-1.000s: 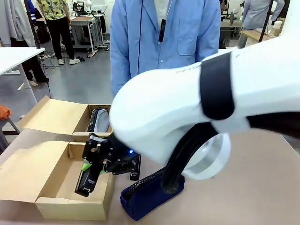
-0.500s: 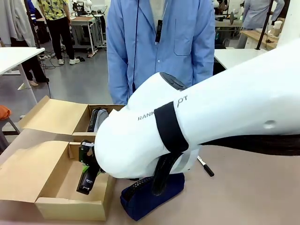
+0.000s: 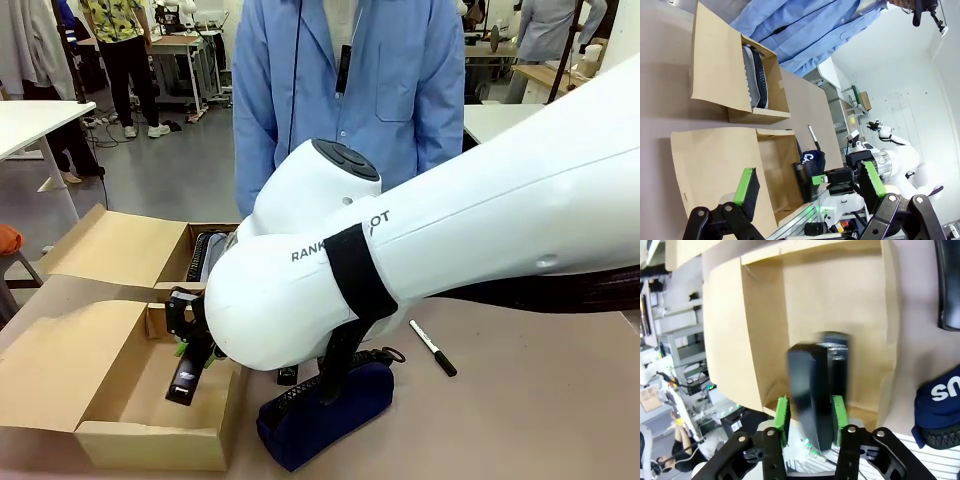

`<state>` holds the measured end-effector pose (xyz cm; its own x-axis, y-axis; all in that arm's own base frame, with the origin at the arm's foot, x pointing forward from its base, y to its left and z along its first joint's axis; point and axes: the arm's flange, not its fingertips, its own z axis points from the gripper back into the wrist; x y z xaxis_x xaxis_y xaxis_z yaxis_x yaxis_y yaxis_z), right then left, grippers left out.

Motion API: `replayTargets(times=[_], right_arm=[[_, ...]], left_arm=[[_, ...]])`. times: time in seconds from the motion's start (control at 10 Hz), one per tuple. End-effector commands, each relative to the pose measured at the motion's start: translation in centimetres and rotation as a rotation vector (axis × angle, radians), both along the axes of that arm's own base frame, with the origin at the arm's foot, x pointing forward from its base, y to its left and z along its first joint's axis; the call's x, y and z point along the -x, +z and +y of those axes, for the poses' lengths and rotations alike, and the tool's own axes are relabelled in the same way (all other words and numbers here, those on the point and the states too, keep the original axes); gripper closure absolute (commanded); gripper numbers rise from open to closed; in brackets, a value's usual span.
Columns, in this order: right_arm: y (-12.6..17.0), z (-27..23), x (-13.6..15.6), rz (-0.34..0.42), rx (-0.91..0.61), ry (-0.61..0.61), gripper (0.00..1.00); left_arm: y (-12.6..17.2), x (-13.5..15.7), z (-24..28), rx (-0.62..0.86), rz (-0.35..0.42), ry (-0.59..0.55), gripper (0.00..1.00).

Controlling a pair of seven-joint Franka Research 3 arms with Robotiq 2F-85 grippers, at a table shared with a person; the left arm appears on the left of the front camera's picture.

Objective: Place items inside the box.
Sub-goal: Pick up a Pencil pouch or Stapler and place it inside the Mailer Box closest to the robot.

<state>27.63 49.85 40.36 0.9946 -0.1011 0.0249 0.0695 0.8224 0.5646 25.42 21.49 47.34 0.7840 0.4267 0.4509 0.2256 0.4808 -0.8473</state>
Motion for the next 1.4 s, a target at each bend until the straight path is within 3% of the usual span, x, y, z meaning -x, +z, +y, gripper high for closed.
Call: replayTargets(times=[0.0,0.5,0.6,0.7,1.0,1.2,1.3], right_arm=[[0.5,1.9,-0.2,0.014,0.007,-0.016,0.0],[1.0,-0.6,-0.5,0.024,-0.038,-0.021,0.0],[1.3,-2.4,-0.7,0.043,-0.044,0.029,0.0],[1.8,-5.7,-1.0,0.048,-0.057,0.098,0.0],[2.4,-20.6,-0.2,0.037,-0.167,0.139,0.0],[0.5,-27.9,0.2,0.055,-0.223,0.003,0.0],[-0.4,-29.1,1.0,0.058,-0.289,-0.059,0.0]], left_arm=[[0.0,-0.1,-0.2,0.006,-0.029,-0.002,0.0],[0.0,-0.1,-0.2,0.006,-0.029,-0.002,0.0],[0.0,-0.1,-0.2,0.006,-0.029,-0.002,0.0],[0.0,-0.1,-0.2,0.006,-0.029,-0.002,0.0],[0.0,-0.1,-0.2,0.006,-0.029,-0.002,0.0],[0.0,-0.1,-0.2,0.006,-0.029,-0.002,0.0],[0.0,-0.1,-0.2,0.006,-0.029,-0.002,0.0]])
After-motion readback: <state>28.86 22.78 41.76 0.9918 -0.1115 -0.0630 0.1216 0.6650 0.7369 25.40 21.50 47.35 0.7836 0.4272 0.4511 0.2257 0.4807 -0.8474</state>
